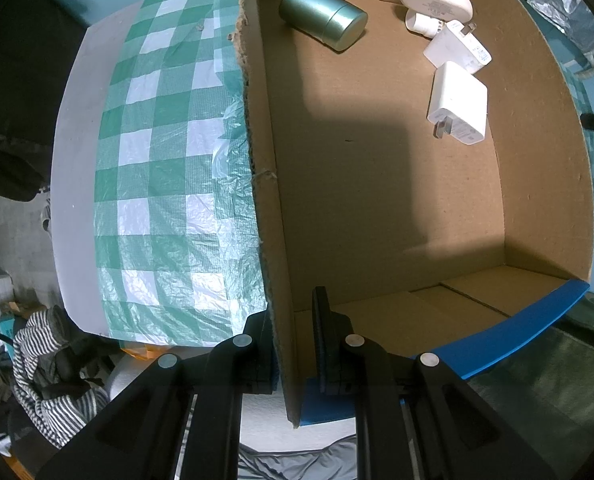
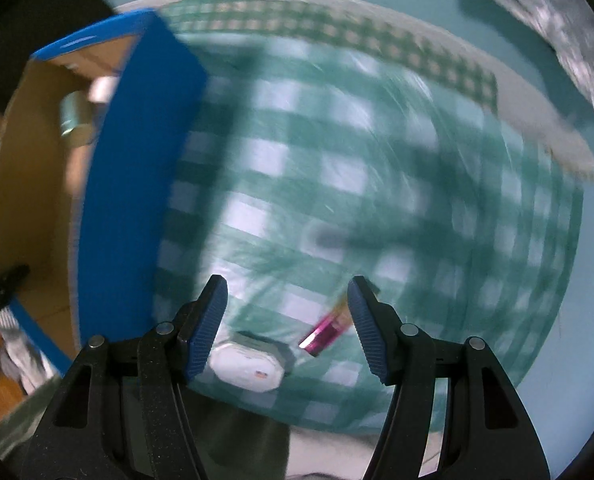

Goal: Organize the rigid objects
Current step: 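Move the right gripper to the pink-gold SANYO lighter and grasp it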

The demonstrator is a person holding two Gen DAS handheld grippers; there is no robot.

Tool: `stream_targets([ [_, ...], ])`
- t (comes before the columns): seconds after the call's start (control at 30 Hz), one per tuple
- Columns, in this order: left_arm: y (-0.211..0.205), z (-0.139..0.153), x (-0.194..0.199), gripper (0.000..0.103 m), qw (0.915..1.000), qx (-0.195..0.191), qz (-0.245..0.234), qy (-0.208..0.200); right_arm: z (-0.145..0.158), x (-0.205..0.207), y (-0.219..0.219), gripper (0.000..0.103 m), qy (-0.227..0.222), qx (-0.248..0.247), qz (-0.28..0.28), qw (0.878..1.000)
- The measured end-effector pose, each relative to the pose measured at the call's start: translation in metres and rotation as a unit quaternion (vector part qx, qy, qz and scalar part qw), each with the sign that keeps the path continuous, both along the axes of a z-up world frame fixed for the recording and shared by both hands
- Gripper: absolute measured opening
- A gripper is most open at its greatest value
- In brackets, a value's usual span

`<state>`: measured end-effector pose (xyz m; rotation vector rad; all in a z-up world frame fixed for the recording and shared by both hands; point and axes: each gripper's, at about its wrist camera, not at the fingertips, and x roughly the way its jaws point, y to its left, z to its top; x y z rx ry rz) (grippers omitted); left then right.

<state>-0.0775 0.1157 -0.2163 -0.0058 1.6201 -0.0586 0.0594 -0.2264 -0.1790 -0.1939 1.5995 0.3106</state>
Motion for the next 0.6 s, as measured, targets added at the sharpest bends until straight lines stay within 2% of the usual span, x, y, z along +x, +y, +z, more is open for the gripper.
stream_targets([
  [0.2, 0.0, -0.001, 0.0, 0.014, 1.0, -0.001, 0.0, 0.0, -0.032, -0.003, -0.041, 0.063, 0.037, 0.012, -0.101, 0.994],
  [0.47, 0.0, -0.001, 0.001, 0.014, 1.0, -0.001, -0.001, 0.0, -0.061, -0.008, -0.064, 0.063, 0.058, 0.022, -0.178, 0.982],
  [0.6, 0.0, 0.0, 0.001, 0.014, 1.0, -0.001, -0.003, 0.0, -0.071, -0.011, -0.071, 0.063, 0.062, 0.022, -0.197, 0.978],
])
